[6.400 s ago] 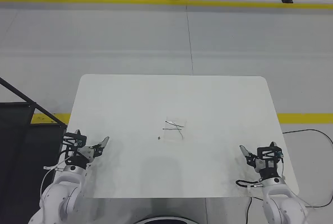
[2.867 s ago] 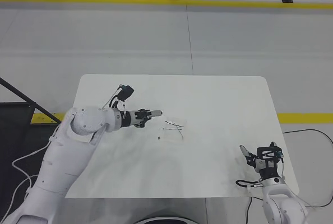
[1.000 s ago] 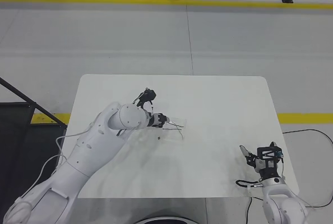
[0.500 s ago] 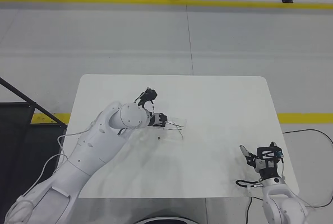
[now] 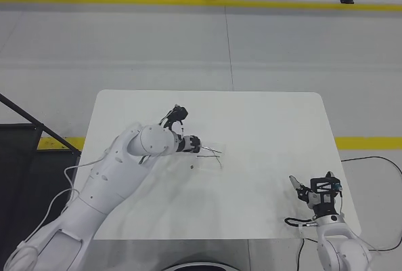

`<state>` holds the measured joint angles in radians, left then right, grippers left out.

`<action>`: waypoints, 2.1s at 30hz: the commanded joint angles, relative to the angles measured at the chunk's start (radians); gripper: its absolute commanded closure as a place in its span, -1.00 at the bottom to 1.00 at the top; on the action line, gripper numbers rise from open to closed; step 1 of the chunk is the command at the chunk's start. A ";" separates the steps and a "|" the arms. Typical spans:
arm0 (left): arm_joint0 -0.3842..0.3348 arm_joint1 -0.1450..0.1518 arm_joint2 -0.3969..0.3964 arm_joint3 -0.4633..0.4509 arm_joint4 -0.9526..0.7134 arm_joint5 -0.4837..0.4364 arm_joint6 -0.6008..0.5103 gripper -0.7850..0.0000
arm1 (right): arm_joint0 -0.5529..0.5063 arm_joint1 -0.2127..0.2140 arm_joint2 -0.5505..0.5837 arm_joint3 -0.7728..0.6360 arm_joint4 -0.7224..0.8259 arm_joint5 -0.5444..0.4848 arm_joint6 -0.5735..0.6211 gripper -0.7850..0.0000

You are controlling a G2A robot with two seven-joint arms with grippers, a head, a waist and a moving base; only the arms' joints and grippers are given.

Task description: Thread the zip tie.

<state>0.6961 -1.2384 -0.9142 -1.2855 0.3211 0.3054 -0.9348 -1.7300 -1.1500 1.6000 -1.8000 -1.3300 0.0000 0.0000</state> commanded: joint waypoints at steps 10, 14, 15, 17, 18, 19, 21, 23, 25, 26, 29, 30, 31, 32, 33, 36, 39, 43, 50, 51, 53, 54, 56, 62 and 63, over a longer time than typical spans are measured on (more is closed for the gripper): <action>0.066 0.035 -0.117 -0.111 -0.036 -0.078 -0.064 1.00 | -0.006 0.000 -0.005 -0.016 -0.025 -0.015 -0.017 -1.00; 0.092 0.047 -0.159 -0.161 -0.052 -0.114 -0.092 1.00 | -0.032 0.000 -0.011 -0.070 -0.029 -0.053 -0.005 -1.00; 0.099 0.051 -0.171 -0.175 -0.057 -0.123 -0.100 1.00 | -0.037 0.000 -0.008 -0.087 -0.022 -0.068 0.008 -1.00; 0.116 0.058 -0.193 -0.203 -0.061 -0.142 -0.108 1.00 | -0.044 0.002 -0.004 -0.126 -0.001 -0.115 0.045 -1.00; 0.126 0.061 -0.203 -0.216 -0.065 -0.151 -0.115 1.00 | -0.046 0.003 0.001 -0.146 0.011 -0.139 0.064 -1.00; 0.135 0.064 -0.213 -0.230 -0.067 -0.160 -0.121 1.00 | -0.049 0.004 0.006 -0.168 0.020 -0.155 0.081 -1.00; 0.153 0.070 -0.231 -0.254 -0.071 -0.174 -0.131 1.00 | -0.056 0.004 0.005 -0.212 0.029 -0.172 0.107 -1.00; 0.169 0.075 -0.247 -0.274 -0.079 -0.188 -0.135 1.00 | -0.067 0.004 -0.007 -0.255 0.028 -0.179 0.127 -1.00; 0.185 0.080 -0.263 -0.291 -0.085 -0.203 -0.136 1.00 | -0.073 0.004 -0.019 -0.289 0.035 -0.203 0.154 -1.00; 0.193 0.082 -0.270 -0.299 -0.088 -0.210 -0.136 1.00 | -0.074 0.004 -0.026 -0.303 0.040 -0.210 0.167 -1.00; 0.217 0.089 -0.298 -0.315 -0.113 -0.236 -0.145 1.00 | -0.069 0.004 -0.040 -0.329 0.066 -0.246 0.223 -1.00; 0.225 0.092 -0.308 -0.315 -0.123 -0.244 -0.150 1.00 | -0.069 0.004 -0.040 -0.329 0.066 -0.246 0.223 -1.00; 0.231 0.095 -0.320 -0.315 -0.133 -0.251 -0.155 1.00 | -0.069 0.004 -0.040 -0.329 0.066 -0.246 0.223 -1.00; 0.237 0.097 -0.331 -0.314 -0.142 -0.259 -0.159 1.00 | -0.069 0.004 -0.040 -0.329 0.066 -0.246 0.223 -1.00; 0.244 0.100 -0.344 -0.311 -0.153 -0.269 -0.162 1.00 | -0.069 0.004 -0.040 -0.329 0.066 -0.246 0.223 -1.00; 0.248 0.102 -0.353 -0.308 -0.161 -0.276 -0.164 1.00 | -0.069 0.004 -0.040 -0.329 0.066 -0.246 0.223 -1.00; 0.248 0.102 -0.353 -0.308 -0.161 -0.276 -0.164 1.00 | -0.069 0.004 -0.040 -0.329 0.066 -0.246 0.223 -1.00; 0.262 0.101 -0.350 -0.313 -0.180 -0.292 -0.150 1.00 | -0.048 0.011 -0.060 -0.295 0.193 -0.422 0.326 -1.00; 0.289 0.107 -0.345 -0.340 -0.197 -0.337 -0.145 1.00 | 0.116 0.037 -0.083 -0.210 0.726 -0.728 0.689 -1.00; 0.290 0.108 -0.344 -0.342 -0.199 -0.335 -0.146 1.00 | 0.139 0.041 -0.094 -0.202 0.798 -0.745 0.745 -1.00; 0.292 0.108 -0.338 -0.347 -0.202 -0.338 -0.144 1.00 | 0.187 0.051 -0.112 -0.187 0.928 -0.757 0.850 -1.00; 0.292 0.108 -0.334 -0.350 -0.207 -0.344 -0.144 1.00 | 0.210 0.054 -0.113 -0.184 0.964 -0.742 0.882 -1.00; 0.292 0.108 -0.323 -0.354 -0.213 -0.363 -0.150 1.00 | 0.240 0.059 -0.139 -0.172 1.048 -0.720 0.932 -1.00; 0.296 0.107 -0.297 -0.355 -0.235 -0.417 -0.124 1.00 | 0.361 0.072 -0.176 -0.080 1.321 -0.623 1.087 -1.00; 0.297 0.107 -0.295 -0.354 -0.252 -0.430 -0.124 1.00 | 0.374 0.074 -0.180 -0.065 1.335 -0.615 1.094 -1.00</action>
<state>0.9922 -1.1314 -1.2108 -1.6404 0.0861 -0.1124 -1.0600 -1.3708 -1.0775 1.4224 -1.8806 -0.0128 -0.6230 1.0854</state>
